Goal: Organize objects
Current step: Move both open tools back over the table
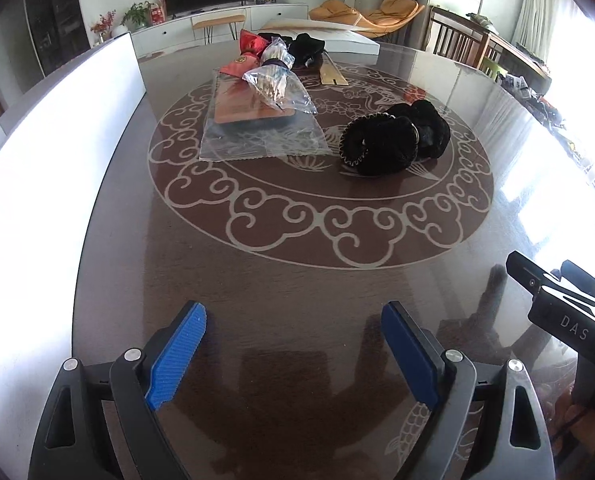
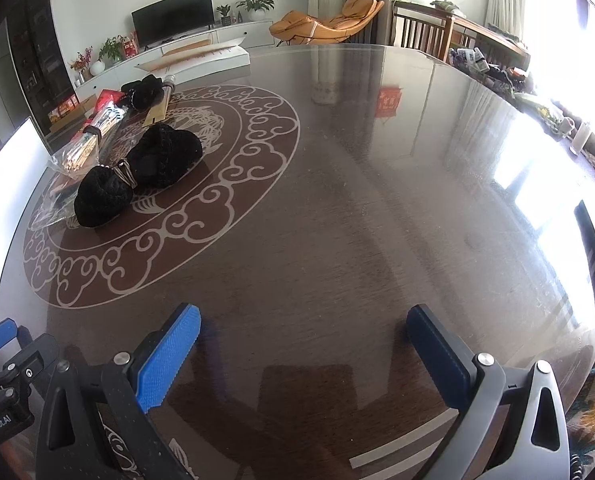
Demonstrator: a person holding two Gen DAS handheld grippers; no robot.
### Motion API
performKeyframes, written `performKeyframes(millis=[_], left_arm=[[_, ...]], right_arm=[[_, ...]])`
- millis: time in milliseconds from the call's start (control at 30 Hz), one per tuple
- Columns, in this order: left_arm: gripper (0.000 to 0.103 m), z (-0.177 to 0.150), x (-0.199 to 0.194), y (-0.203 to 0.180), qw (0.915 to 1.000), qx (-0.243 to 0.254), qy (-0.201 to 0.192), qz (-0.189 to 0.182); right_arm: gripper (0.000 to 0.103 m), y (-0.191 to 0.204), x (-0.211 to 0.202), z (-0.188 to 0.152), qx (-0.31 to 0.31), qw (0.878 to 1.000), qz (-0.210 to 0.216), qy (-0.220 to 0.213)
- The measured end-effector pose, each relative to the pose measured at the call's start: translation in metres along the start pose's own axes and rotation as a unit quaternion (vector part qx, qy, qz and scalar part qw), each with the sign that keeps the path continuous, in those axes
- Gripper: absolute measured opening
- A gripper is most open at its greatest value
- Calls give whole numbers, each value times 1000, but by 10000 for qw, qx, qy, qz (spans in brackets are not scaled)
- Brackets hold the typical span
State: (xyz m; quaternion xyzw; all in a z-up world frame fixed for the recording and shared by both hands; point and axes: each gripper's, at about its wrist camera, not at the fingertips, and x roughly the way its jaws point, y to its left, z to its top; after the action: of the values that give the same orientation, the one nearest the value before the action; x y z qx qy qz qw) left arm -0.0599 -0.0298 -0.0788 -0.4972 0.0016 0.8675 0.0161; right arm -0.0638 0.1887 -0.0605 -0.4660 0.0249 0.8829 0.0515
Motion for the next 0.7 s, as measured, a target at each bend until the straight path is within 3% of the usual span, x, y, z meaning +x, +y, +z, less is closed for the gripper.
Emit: performKeyframes(millis=[233,367,700], left_arm=[[90,4,4,-3,9999,103,-95,80],[103,9,10,0,9999,65,27,118],[103,12,12,0,9997,229,-11,6]], right_arm=[[103,3,1,0,-48,10000,-22,-9],[103,3,1,0,-49,10000,-23,-9],[103,3,1,0,-48,10000,-23,-10]])
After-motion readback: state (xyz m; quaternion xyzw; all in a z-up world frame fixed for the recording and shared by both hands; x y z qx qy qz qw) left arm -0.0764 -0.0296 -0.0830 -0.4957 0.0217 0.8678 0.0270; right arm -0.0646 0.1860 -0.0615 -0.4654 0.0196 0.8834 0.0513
